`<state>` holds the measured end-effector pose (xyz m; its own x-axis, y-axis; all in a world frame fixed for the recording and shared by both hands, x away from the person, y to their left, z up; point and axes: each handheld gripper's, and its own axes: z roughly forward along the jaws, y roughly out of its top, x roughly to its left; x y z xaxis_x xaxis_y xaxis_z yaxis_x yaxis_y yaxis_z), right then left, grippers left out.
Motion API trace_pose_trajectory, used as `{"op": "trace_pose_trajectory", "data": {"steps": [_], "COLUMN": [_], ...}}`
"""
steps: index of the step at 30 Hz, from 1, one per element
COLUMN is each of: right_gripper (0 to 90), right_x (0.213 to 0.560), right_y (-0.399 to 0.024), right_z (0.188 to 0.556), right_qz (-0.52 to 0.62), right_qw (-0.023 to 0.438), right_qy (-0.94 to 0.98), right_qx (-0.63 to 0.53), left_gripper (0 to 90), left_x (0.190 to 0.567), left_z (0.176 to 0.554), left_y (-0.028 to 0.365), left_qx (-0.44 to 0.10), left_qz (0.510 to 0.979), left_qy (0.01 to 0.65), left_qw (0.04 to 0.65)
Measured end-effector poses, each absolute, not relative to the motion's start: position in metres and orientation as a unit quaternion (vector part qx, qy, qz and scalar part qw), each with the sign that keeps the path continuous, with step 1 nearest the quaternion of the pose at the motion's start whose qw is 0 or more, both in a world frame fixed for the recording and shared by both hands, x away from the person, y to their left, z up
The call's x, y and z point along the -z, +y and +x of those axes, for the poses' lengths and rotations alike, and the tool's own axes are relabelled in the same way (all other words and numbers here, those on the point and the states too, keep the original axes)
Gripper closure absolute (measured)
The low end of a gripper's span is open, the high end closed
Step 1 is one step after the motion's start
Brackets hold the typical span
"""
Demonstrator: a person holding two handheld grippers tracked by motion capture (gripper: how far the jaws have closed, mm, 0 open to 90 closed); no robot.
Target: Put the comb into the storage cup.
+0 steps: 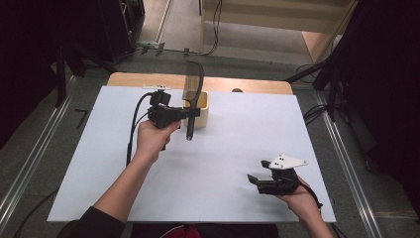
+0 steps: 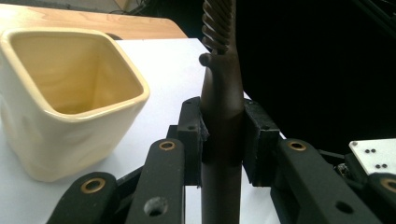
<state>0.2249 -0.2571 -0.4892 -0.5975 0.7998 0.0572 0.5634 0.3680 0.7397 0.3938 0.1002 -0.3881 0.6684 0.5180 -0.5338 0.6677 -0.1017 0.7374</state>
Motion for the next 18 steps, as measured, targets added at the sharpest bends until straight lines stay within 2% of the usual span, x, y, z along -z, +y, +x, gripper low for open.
{"op": "trace_pose_trajectory", "data": {"steps": [18], "right_gripper": [24.4], "right_x": [0.49], "right_y": [-0.26], "right_z": [0.225], "right_qz": [0.426], "right_qw": [0.155], "right_qy": [0.81], "right_qx": [-0.371], "left_gripper": [73.3], "left_x": [0.386], "left_z": [0.411], "left_y": [0.107], "left_qx": [0.049], "left_qz": [0.724], "left_qy": [0.412], "left_qw": [0.551]}}
